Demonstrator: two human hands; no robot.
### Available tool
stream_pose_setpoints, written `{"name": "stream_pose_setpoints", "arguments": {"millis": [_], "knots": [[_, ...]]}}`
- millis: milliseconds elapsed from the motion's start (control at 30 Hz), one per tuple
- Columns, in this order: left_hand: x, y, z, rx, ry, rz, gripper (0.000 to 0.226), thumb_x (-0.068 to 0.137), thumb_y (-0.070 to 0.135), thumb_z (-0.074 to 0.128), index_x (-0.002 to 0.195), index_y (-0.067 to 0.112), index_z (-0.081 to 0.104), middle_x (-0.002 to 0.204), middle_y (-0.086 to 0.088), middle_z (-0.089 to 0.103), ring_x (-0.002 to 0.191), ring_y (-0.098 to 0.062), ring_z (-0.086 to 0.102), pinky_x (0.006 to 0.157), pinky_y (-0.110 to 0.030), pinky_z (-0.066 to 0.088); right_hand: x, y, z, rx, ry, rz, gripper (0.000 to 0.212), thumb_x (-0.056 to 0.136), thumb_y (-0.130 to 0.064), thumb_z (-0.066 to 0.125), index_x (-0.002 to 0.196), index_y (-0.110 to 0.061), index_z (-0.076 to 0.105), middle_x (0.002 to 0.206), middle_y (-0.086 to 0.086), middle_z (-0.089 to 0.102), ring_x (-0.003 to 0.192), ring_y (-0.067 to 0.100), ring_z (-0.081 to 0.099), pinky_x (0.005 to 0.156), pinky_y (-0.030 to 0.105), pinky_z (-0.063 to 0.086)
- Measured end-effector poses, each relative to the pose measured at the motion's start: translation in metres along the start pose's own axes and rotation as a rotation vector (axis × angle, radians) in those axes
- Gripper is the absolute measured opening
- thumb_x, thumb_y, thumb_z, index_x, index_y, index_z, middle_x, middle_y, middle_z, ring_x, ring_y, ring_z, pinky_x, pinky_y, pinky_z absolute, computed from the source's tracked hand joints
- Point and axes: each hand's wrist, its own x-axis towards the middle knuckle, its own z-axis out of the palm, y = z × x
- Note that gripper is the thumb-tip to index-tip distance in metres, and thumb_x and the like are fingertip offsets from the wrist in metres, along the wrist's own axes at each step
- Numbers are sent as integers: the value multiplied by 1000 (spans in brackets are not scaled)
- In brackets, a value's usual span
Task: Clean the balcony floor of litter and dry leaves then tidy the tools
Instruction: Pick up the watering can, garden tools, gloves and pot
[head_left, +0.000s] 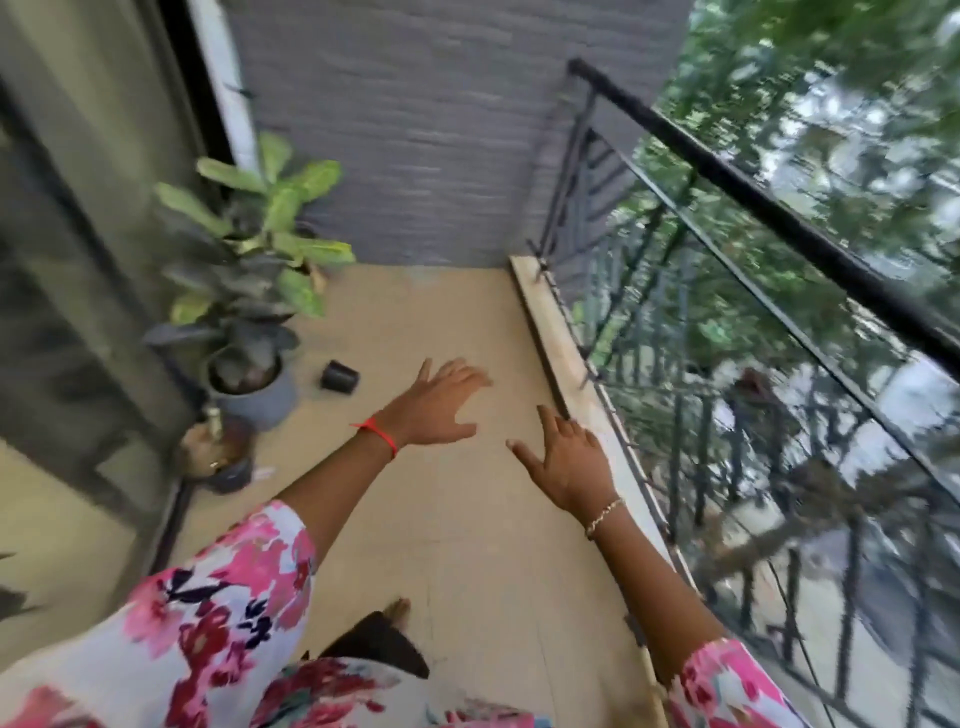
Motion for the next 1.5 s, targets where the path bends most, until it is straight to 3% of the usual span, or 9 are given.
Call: {"name": "stream_pose_setpoints", "arguments": {"millis": [167, 333, 533, 667, 800, 967, 1267, 1367, 1500], "knots": [[-42, -86, 16, -117, 26, -200, 77, 87, 48, 58, 148, 23, 18, 157, 5, 10, 146, -16, -1, 116, -49, 2, 54, -66, 19, -67, -86, -143, 76, 91, -65, 26, 148, -14, 20, 144, 10, 41, 136, 28, 31, 112, 42, 19], [-53, -182, 26, -218, 12, -396, 84, 81, 67, 49, 147, 23, 21, 157, 2, 15, 145, -18, 10, 115, -48, 12, 134, -125, 36, -69, -54, -119, 79, 88, -69, 19, 144, -13, 26, 138, 11, 48, 134, 26, 34, 114, 49, 7], [-51, -268, 17, -275, -61, -516, 71, 92, 50, 48, 148, 21, 16, 157, 0, 11, 146, -19, 5, 117, -43, 8, 209, -184, 67, -14, -167, -71, 71, 93, -61, 24, 144, -12, 27, 144, 11, 40, 139, 27, 26, 114, 54, 1], [-40, -305, 22, -304, -134, -582, 78, 93, 51, 44, 150, 20, 1, 159, -2, -2, 146, -21, -4, 118, -40, 2, 238, -203, 91, -12, -311, -76, 69, 94, -61, 22, 147, -15, 23, 153, 8, 26, 144, 25, 13, 114, 54, -4], [-14, -344, 34, -337, -180, -649, 85, 93, 51, 44, 149, 16, -9, 158, -5, -10, 146, -23, -8, 117, -40, -1, 288, -211, 115, -14, -427, -79, 63, 95, -58, 24, 144, -21, 32, 156, 2, 20, 145, 23, 8, 113, 53, -4], [52, -406, 51, -412, -294, -684, 90, 87, 64, 42, 150, 17, -3, 158, -7, -6, 146, -23, -5, 118, -44, 4, 376, -205, 139, 45, -456, -28, 57, 96, -54, 28, 137, -18, 44, 154, 3, 25, 144, 21, 13, 114, 52, 0], [212, -508, 59, -724, -185, -851, 75, 89, 44, 56, 146, 10, 23, 154, -11, 21, 142, -24, 21, 114, -32, 17, 588, -194, 183, 47, -615, 88, 58, 97, -53, 28, 135, -12, 43, 142, 8, 40, 134, 25, 32, 112, 49, 17], [263, -558, 99, -940, -196, -999, 64, 92, 22, 58, 144, 4, 26, 151, -13, 27, 140, -26, 27, 114, -32, 21, 641, -205, 230, 163, -676, 180, 53, 97, -49, 34, 134, -12, 41, 136, 8, 42, 127, 26, 40, 104, 45, 33], [312, -619, 196, -1163, -108, -1211, 69, 85, 37, 60, 140, 5, 33, 150, -9, 32, 137, -22, 33, 115, -40, 24, 691, -218, 330, 358, -837, 331, 53, 97, -41, 40, 141, -13, 30, 136, 12, 40, 123, 33, 44, 99, 44, 41]]}}
